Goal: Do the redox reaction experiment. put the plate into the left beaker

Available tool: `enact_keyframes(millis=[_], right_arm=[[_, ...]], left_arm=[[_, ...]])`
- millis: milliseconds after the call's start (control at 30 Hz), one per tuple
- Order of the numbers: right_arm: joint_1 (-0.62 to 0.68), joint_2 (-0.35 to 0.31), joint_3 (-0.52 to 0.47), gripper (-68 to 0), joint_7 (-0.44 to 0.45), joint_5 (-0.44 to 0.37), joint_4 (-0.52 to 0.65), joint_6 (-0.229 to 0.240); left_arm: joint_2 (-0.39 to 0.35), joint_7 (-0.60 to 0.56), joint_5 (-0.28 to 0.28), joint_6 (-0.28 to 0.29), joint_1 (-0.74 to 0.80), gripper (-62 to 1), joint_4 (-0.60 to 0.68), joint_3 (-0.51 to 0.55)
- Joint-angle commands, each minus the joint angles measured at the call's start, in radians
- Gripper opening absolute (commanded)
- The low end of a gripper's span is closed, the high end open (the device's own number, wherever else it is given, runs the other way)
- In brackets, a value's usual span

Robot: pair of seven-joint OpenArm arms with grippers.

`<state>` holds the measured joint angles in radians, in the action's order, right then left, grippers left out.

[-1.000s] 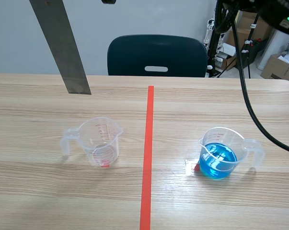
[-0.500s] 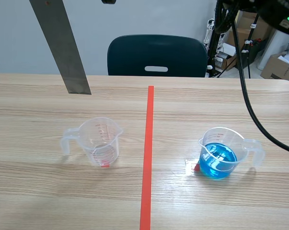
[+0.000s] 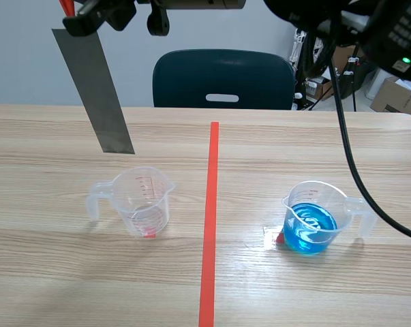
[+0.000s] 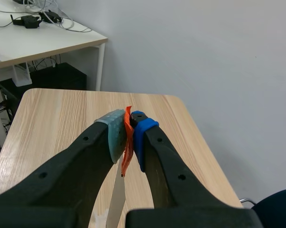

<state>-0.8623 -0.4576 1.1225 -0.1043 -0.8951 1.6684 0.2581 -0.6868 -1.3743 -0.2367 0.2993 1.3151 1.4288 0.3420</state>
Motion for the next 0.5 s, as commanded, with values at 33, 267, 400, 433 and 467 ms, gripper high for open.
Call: enact_keyframes(millis=[33,267,400,433,467], right_arm=[[0.003,-0.005,-0.009,-67.1,0.041,0.026,-0.014,-0.004],[0.044,-0.005,-0.009,-67.1,0.100,0.087,-0.067,0.004],[0.064,-0.003,-0.008,-67.1,0.132,0.105,-0.092,0.031],[0.070,-0.002,-0.008,-67.1,0.139,0.110,-0.099,0.031],[0.073,-0.002,-0.008,-67.1,0.145,0.114,-0.106,0.031]], left_arm=[[0.010,-0.021,-0.006,0.001,0.002,1.4,0.012,0.008],[0.007,-0.021,-0.006,0.001,0.002,1.4,0.012,0.008],[0.007,-0.021,-0.006,0.001,0.002,1.4,0.012,0.008],[0.007,-0.020,-0.006,0.001,0.002,1.4,0.012,0.008],[0.007,-0.021,-0.006,0.001,0.002,1.4,0.012,0.008]])
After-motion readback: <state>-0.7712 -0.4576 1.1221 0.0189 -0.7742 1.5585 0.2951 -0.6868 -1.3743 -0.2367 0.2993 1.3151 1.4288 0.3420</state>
